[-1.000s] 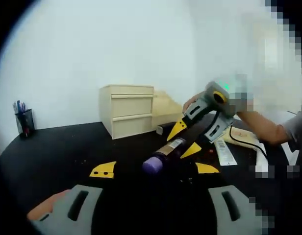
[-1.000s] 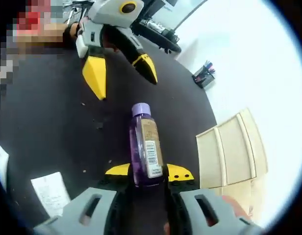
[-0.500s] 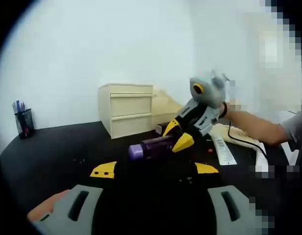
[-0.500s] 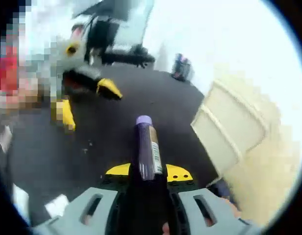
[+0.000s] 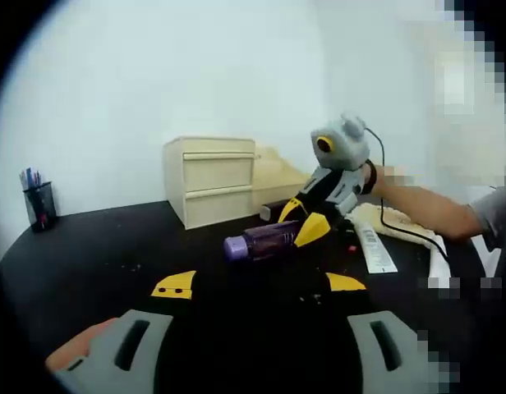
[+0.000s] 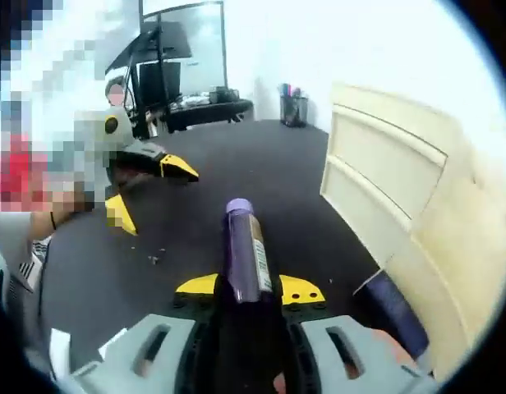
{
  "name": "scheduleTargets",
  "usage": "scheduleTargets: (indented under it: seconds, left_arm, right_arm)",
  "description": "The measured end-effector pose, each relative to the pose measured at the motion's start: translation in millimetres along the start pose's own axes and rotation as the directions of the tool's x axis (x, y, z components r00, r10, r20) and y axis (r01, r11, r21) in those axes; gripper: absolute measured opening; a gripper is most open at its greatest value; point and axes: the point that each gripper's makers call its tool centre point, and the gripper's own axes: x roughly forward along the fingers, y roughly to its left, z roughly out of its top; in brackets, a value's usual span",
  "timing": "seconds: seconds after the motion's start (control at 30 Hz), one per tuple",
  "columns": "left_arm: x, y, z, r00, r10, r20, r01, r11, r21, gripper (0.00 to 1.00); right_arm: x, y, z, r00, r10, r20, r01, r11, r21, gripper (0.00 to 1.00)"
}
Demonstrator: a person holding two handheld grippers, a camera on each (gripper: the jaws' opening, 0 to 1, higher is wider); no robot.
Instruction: Open the drawer, pick up the cosmetic bottles from the table one by one, place them into the drawer, release the gripper, close the drawer, and move the gripper away
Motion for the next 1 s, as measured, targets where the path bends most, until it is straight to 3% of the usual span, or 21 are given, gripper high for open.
scheduleTargets:
  seconds: [0.07,0.13,0.27,0.37,0.5,0.6,0.67,0.7,0.77,0.8,0.83,0.87,0.9,1.0]
  left_arm:
    - [0,-0.1,-0.1,1.000,0.000,-0.001,0.000,1.000,0.000,0.54]
    - [0,-0.4,0.1,1.000,0.000,0.000,0.000,1.000,0.001,0.54]
    - [1,-7.7,-2.9,1.000,0.000,-0.005,0.000,1.000,0.004,0.54]
    - [1,-8.7,-3.7,1.000,-0.001,-0.008,0.001,1.000,0.009,0.54]
    - [0,-6.1,-3.0,1.000,-0.001,-0.006,0.001,1.000,0.004,0.54]
    - [0,-6.3,-1.3,1.000,-0.005,-0.001,0.005,1.000,0.004,0.54]
    - [0,-8.9,-1.3,1.000,-0.006,0.001,0.006,1.000,0.006,0.54]
    - [0,-9.9,-1.4,1.000,-0.006,0.002,0.006,1.000,0.008,0.54]
    - [0,-11.1,-1.0,1.000,-0.008,0.003,0.008,1.000,0.009,0.54]
    - [1,-13.1,-1.3,1.000,-0.009,0.003,0.009,1.000,0.010,0.54]
    - [1,-14.3,-1.4,1.000,-0.010,0.003,0.010,1.000,0.013,0.54]
    - [1,-14.0,-1.1,1.000,-0.012,0.002,0.012,1.000,0.015,0.54]
    - [1,-13.9,-0.8,1.000,-0.014,0.002,0.014,1.000,0.017,0.54]
    - [2,-10.6,0.0,1.000,-0.017,-0.001,0.017,1.000,0.023,0.54]
  right_arm:
    - [2,2,-2.5,1.000,-0.004,-0.009,0.004,1.000,0.001,0.26]
    - [3,2,-0.7,1.000,-0.020,0.011,0.021,0.998,-0.065,0.28]
    - [14,8,-10.0,1.000,-0.011,-0.028,0.009,0.998,-0.068,0.26]
    - [13,7,-6.8,1.000,-0.016,-0.017,0.015,0.997,-0.071,0.25]
    - [13,9,-7.1,1.000,-0.004,-0.027,0.005,0.999,0.050,0.24]
    - [10,17,-2.9,0.999,0.048,-0.006,-0.046,0.983,0.179,0.24]
    - [7,21,1.6,0.997,0.077,0.017,-0.079,0.949,0.304,0.24]
    - [7,19,2.3,0.997,0.077,0.015,-0.077,0.915,0.396,0.24]
    - [6,19,1.6,0.994,0.109,0.017,-0.103,0.863,0.494,0.24]
    - [6,17,0.8,0.992,0.126,0.007,-0.106,0.798,0.593,0.24]
    - [6,15,2.5,0.990,0.137,0.020,-0.120,0.779,0.615,0.24]
    - [5,12,5.2,0.990,0.137,0.044,-0.135,0.782,0.608,0.24]
    - [4,11,4.0,0.987,0.157,0.039,-0.145,0.748,0.647,0.24]
    - [0,11,7.8,0.978,0.192,0.084,-0.197,0.700,0.687,0.24]
